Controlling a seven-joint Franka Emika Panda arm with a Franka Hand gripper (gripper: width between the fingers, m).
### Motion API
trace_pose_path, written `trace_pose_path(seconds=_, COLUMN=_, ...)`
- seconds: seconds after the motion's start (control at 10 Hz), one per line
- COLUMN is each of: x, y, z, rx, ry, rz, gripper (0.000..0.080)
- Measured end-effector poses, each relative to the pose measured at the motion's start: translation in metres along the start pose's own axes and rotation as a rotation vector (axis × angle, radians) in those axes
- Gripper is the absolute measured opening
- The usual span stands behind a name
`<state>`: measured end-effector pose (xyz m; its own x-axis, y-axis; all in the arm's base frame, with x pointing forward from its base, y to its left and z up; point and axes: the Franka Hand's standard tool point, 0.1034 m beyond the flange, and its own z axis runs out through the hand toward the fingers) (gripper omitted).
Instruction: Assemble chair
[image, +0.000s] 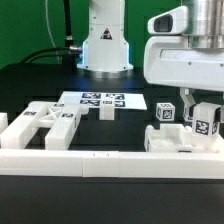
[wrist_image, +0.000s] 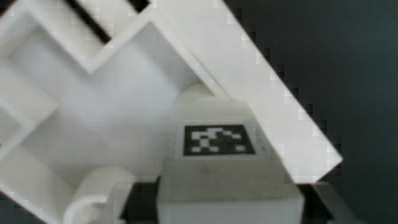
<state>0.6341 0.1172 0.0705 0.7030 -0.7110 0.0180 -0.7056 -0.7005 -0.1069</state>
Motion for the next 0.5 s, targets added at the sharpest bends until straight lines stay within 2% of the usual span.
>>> trace_pose_path(seconds=0.1, x=0.001, y=0.0007, z=-0.0002, rx=0.008, ry=-0.008, rz=0.117, gripper=0.0285)
trace_pose_path(seconds=0.3, x=0.003, y=0.0019, z=-0.0006, rx=0.043, ry=-0.025, rz=0.313, gripper=0.0285)
trace_pose_path(seconds=0.5, x=0.0029, y=0.0018, z=-0.0006, rx=0.042, ry=-0.026, rz=0.366, gripper=0.0285)
